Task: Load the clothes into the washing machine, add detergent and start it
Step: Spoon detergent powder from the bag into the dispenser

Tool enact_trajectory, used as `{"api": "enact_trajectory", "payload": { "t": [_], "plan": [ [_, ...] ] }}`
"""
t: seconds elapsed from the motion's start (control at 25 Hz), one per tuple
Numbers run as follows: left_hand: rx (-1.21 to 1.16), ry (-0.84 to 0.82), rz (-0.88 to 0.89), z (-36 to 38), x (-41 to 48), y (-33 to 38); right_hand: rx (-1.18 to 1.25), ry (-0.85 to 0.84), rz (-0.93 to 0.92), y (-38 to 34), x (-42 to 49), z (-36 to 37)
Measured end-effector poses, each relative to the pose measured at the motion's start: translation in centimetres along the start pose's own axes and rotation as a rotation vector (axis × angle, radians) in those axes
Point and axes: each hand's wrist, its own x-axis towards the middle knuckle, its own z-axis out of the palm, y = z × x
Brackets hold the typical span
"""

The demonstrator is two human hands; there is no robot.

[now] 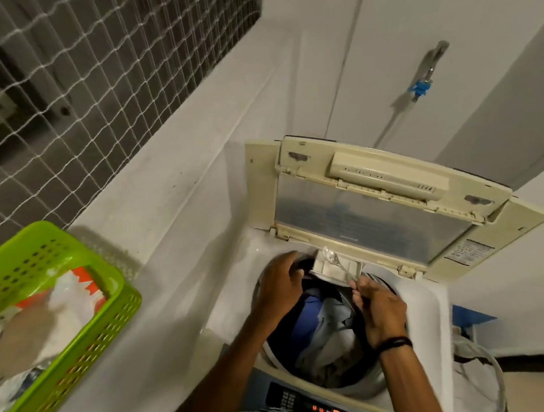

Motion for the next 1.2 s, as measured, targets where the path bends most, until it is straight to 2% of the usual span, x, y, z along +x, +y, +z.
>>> {"api": "enact_trajectory", "payload": {
  "t": [0.16, 0.36, 0.44, 0.52, 0.68, 0.8, 0.84, 0.92, 0.96, 1.0, 1.12, 1.2],
  "plan": [
    [-0.021, 0.135, 0.087, -8.1, -6.1, 3.0, -0.037, -0.201, 0.036, -1.9, -4.6, 2.7],
    [0.039, 0.597, 0.184, -18.8, -15.3, 5.1, -0.203, -0.467, 0.086, -2.9, -10.4, 8.3],
    [0.089, 0.779, 0.108, -22.4, -18.6, 4.8, -0.274, -0.6, 0.108, -2.8, -13.0, 10.8],
    [0.188, 0.913, -0.042, -25.7, -21.5, 3.3, -0.382, -0.769, 0.075, -2.4, -15.7, 13.0],
    [0.364, 0.858, -0.305, -30.3, -24.6, -2.2, -0.593, -1.066, -0.215, -2.0, -21.2, 17.4],
    [0.347, 0.869, -0.374, -31.5, -24.8, -4.8, -0.764, -1.144, -0.462, -1.0, -23.9, 21.4],
    [0.329, 0.901, -0.38, -31.7, -24.6, -5.2, -0.879, -1.128, -0.629, -0.4, -24.5, 22.8],
    [0.282, 0.986, -0.376, -31.7, -24.2, -5.8, -1.157, -1.077, -1.091, 1.4, -25.4, 25.1],
    [0.254, 1.023, -0.378, -31.6, -24.0, -6.0, -1.246, -1.055, -1.247, 2.3, -25.9, 26.0],
    [0.223, 1.049, -0.384, -31.6, -24.0, -6.4, -1.313, -1.046, -1.31, 3.1, -26.4, 26.7],
    [0.129, 1.064, -0.397, -31.5, -23.9, -6.9, -1.432, -1.047, -1.326, 5.4, -27.7, 28.4],
    [0.105, 1.055, -0.376, -31.4, -24.0, -6.8, -1.467, -1.151, -1.318, 6.6, -27.9, 28.9]
  ]
}}
